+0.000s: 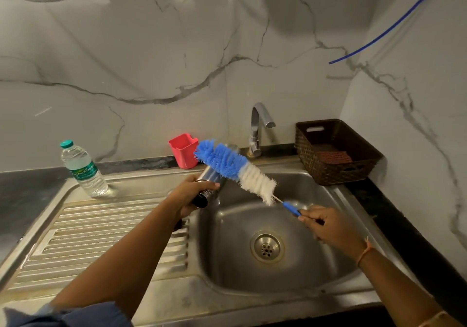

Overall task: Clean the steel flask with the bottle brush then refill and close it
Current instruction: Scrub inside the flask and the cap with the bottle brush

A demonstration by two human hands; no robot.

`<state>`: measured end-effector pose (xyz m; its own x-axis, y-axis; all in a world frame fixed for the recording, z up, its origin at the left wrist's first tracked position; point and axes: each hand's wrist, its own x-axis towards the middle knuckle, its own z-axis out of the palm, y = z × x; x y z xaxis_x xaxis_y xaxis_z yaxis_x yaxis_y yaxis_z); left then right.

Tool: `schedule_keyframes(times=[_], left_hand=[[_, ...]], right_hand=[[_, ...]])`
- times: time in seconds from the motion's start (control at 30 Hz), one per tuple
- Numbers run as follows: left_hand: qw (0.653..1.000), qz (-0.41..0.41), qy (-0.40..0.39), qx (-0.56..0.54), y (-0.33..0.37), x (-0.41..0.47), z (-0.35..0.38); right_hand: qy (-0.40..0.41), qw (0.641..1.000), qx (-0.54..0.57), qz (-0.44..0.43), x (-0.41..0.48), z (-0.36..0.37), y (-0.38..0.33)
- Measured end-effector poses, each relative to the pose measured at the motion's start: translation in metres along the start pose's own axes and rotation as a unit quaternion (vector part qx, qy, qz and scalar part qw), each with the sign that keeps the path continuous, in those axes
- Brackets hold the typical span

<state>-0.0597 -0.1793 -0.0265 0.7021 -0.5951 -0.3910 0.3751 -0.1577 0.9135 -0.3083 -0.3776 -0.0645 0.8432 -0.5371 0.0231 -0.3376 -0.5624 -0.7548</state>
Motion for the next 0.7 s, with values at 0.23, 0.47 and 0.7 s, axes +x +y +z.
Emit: schedule_keyframes(times=[0.23, 0.47, 0.7], left_hand=[[0.995, 0.066, 0.058, -0.037, -0.002, 0.005, -0.005], [0.982, 0.109, 0.142, -0.063, -0.003, 0.008, 0.004], [0.969, 0.121, 0.206, -0.057, -0.01, 0.007, 0.01]], right_hand=[[0.144, 0.987, -0.07, -0.031, 0.005, 0.008, 0.01], [0.099, 0.981, -0.106, -0.132, -0.015, 0.033, 0.011], [0.069, 0.989, -0.131, 0.008, -0.006, 0.025, 0.007]])
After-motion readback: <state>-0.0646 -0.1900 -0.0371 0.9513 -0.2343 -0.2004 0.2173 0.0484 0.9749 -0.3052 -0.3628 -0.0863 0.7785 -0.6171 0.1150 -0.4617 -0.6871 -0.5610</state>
